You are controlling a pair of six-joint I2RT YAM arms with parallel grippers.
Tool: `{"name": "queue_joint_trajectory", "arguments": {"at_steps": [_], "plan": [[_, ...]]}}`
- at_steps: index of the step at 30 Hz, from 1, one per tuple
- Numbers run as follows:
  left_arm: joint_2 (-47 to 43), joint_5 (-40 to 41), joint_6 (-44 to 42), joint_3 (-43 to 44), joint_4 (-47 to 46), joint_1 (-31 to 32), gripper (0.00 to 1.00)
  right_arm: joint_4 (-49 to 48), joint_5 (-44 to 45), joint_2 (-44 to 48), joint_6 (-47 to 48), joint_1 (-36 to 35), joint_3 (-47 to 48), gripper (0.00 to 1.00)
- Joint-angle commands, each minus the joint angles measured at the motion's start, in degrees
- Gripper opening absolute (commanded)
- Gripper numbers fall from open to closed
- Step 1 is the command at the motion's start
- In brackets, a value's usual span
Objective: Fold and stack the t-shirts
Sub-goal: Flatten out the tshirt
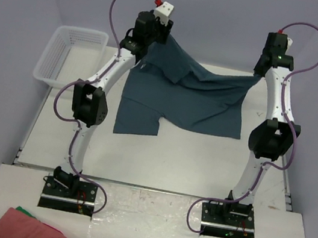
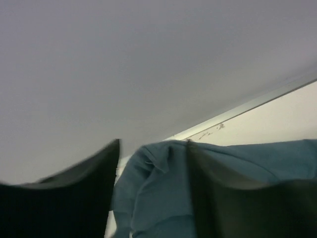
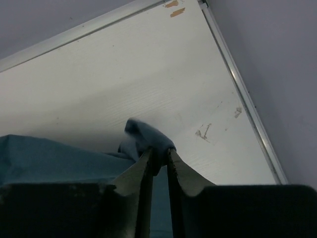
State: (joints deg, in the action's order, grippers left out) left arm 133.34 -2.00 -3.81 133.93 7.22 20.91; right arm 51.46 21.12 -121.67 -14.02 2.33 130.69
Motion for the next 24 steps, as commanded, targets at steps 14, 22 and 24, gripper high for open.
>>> {"name": "queue_joint_trajectory", "arguments": {"at_steps": [14, 22, 24], "plan": [[-16.9, 42.1, 17.8, -7.5, 22.7, 0.1, 1.00, -2.4, -7.4, 17.4, -3.1, -0.3, -16.9, 0.90], [-28.3, 31.3, 37.7, -35.8, 37.7, 5.8, 0.87, -8.6, -17.9, 32.0, -7.3, -1.9, -43.5, 0.79], [-30.8, 28.4, 39.1, -42.8, 37.3, 6.1, 0.84, -7.7, -17.4, 31.8, -7.7, -3.5, -46.1, 0.69]]}}
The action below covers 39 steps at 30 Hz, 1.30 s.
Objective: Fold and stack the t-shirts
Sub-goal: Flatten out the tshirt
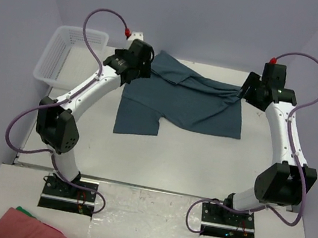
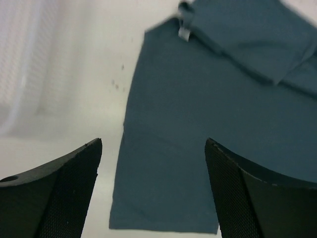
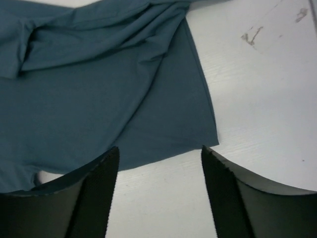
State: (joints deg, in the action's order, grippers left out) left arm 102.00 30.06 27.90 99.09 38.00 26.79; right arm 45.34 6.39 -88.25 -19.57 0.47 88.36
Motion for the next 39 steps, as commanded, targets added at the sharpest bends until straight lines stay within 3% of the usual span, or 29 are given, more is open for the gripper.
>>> {"name": "queue_joint_trajectory", "arguments": {"at_steps": [1, 2, 5, 12, 21, 29, 39], "plan": [[-0.6, -4.7, 7.5, -10.6, 5.9, 0.1, 0.83, -1.8, -2.5, -1.6, -2.2, -1.8, -6.0, 0.64], [-2.9, -6.0, 7.6, -15.1, 5.0, -0.1, 0.83, -2.1, -2.4, -1.4, -2.5, -1.8, -7.1, 0.55], [-6.8, -6.2, 7.8, -20.1, 3.7, -0.4, 0.83, -3.1, -1.4, -1.5, -3.3, -1.7, -11.9, 0.50], [-13.9, -8.3, 7.0, -20.4, 3.5, -1.6, 0.83, -4.2, 3.0, -7.5, -5.4, -1.3, -18.3, 0.52], [-23.2, -10.6, 5.2, -26.0, -1.1, -1.6, 0.83, -7.0, -6.0, -9.0, -8.2, 8.6, -20.2, 0.51], [-23.3, -12.7, 3.6, -25.2, -1.2, -1.6, 0.83, -9.5, -12.2, -13.5, -8.8, 11.0, -20.7, 0.56], [-25.1, -14.5, 2.8, -22.9, -0.7, -1.9, 0.84, -7.5, -9.5, -16.4, -9.3, 11.4, -18.7, 0.59]]}}
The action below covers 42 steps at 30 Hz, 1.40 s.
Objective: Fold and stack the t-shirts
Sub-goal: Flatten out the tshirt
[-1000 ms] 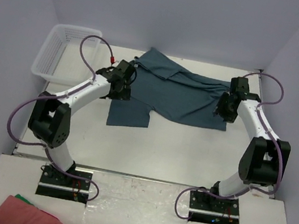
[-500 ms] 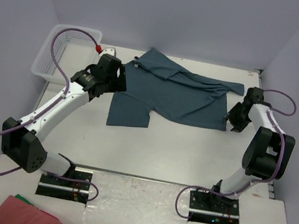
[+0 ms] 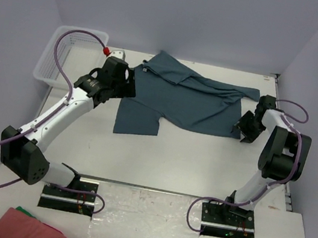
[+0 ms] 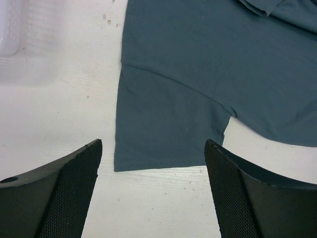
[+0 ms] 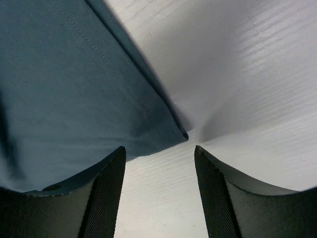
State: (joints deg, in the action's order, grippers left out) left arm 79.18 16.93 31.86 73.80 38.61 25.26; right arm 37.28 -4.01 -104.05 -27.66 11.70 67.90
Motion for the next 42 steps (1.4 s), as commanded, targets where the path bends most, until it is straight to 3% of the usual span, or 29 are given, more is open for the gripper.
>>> {"name": "queue_joint_trajectory", "arguments": {"at_steps": [1, 12, 14, 19, 21, 25, 28, 33, 38, 42], "plan": [[-2.4, -1.5, -1.2, 2.7, -1.3, -0.4, 0.84, 1.1, 1.4, -1.1, -1.3, 0.2, 2.3, 0.59], [-4.6, -4.8, -1.4, 3.5, -1.7, -2.1, 0.86, 8.0, 1.0, -5.6, -2.0, 0.2, 8.1, 0.45], [-4.7, -5.8, -1.4, 3.2, -2.4, -2.2, 0.86, 8.6, 0.7, -6.1, -2.3, 0.2, 8.4, 0.33], [-4.7, -6.8, -1.9, 1.5, -4.0, -2.6, 0.87, 8.1, 1.0, -5.7, -3.0, 0.2, 7.7, 0.21], [-3.9, -7.3, -2.1, 1.2, -3.9, -2.7, 0.87, 7.7, 1.8, -5.3, -3.7, 0.2, 7.3, 0.22], [-4.0, -7.3, -2.2, 0.2, -3.9, -2.8, 0.87, 8.1, 2.6, -5.3, -4.3, 0.2, 7.4, 0.39], [-4.9, -7.7, -2.3, -0.8, -4.5, -3.2, 0.87, 8.9, 2.8, -5.6, -4.4, 0.2, 8.1, 0.44], [-6.2, -9.1, -2.4, -1.3, -4.9, -4.4, 0.87, 10.1, 3.0, -6.9, -3.9, 0.2, 9.8, 0.41], [-7.9, -10.9, -2.2, -2.5, -6.2, -5.4, 0.88, 12.0, 3.7, -8.8, -3.5, 0.2, 12.4, 0.31], [-7.9, -12.3, -2.1, -3.4, -7.0, -5.6, 0.88, 13.6, 4.5, -9.7, -3.5, 0.1, 13.5, 0.31]]}}
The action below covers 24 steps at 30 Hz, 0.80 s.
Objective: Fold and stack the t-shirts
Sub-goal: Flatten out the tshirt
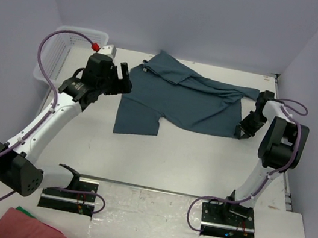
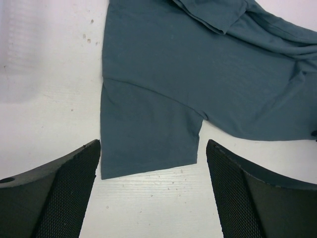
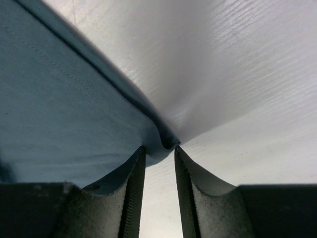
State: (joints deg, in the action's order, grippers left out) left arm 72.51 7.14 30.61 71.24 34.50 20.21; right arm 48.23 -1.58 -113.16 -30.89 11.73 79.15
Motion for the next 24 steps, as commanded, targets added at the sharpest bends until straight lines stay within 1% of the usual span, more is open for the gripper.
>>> {"name": "queue_joint_trajectory", "arguments": {"at_steps": [1, 5, 8, 14, 19, 20, 21, 23, 24], "plan": [[-1.3, -2.7, -0.8, -0.9, -2.7, -0.5, 0.88, 3.0, 2.6, -0.6, -0.1, 0.1, 2.4, 0.32], [-2.1, -2.9, -1.0, -0.8, -2.5, -0.6, 0.88, 4.6, 3.1, -1.8, 0.3, 0.1, 4.1, 0.34], [-2.6, -2.8, -1.1, -0.6, -2.2, -0.9, 0.88, 5.3, 3.8, -2.3, 0.5, 0.1, 4.9, 0.33], [-2.7, -4.0, -0.9, -0.7, -2.2, -0.9, 0.88, 6.5, 4.9, -3.4, 1.0, 0.1, 6.2, 0.26], [-2.9, -4.1, -1.0, -0.5, -2.0, -0.9, 0.88, 7.4, 4.6, -4.3, 1.2, 0.1, 7.2, 0.24], [-3.0, -3.9, -1.1, -0.4, -1.8, -0.9, 0.88, 7.4, 4.3, -4.3, 1.2, 0.1, 7.3, 0.23], [-3.1, -3.6, -1.2, -0.1, -1.5, -0.9, 0.88, 7.2, 4.0, -4.4, 1.3, 0.0, 7.3, 0.18], [-3.2, -3.3, -1.3, -0.1, -1.5, -1.0, 0.89, 7.0, 3.5, -4.5, 1.5, 0.0, 7.3, 0.13], [-3.2, -3.0, -1.3, -0.1, -1.5, -1.0, 0.89, 7.0, 3.6, -4.5, 1.5, -0.1, 7.3, 0.08]]}}
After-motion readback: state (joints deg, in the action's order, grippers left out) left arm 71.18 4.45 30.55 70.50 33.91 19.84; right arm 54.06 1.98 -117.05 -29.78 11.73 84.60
